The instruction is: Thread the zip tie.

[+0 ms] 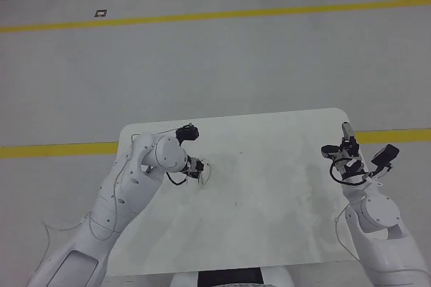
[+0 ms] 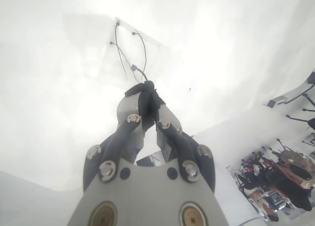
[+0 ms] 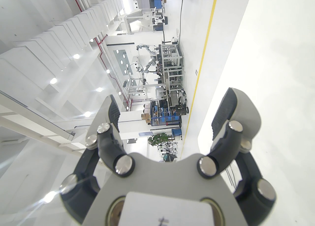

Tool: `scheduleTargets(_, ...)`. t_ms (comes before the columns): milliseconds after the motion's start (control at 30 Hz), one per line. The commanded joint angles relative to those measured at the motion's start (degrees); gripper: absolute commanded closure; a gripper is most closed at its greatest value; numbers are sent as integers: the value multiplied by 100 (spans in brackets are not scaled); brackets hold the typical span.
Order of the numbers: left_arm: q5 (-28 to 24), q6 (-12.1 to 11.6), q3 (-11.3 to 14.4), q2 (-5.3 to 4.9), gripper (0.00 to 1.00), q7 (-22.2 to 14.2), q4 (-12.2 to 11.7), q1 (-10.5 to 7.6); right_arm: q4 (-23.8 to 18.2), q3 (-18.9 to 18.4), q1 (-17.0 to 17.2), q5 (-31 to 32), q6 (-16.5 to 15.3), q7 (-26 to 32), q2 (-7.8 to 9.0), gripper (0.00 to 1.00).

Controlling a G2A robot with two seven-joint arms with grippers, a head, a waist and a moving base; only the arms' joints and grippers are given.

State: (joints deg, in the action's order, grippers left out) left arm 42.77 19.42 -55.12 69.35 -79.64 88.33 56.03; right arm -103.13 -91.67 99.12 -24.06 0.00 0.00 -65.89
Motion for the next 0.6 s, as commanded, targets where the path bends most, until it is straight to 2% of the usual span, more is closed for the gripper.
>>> scheduleTargets(0, 9, -4, 24, -3, 100, 0, 8, 0, 0, 0, 0, 0, 0, 0, 0, 0)
scheduleTargets(300, 9, -4, 24, -3, 100, 0, 8, 0, 0, 0, 0, 0, 0, 0, 0, 0)
scheduleTargets(333, -121, -32, -30, -4, 100, 132, -10, 39, 0, 0, 0, 0, 0, 0, 0, 0)
scheduleTargets(433, -666, -142, -434, -58, 100, 228, -78, 107, 0, 0, 0, 0, 0, 0, 0, 0)
scheduleTargets(567, -1543, -620, -1072, -169, 100, 188, -64, 341, 0, 0, 0, 0, 0, 0, 0, 0)
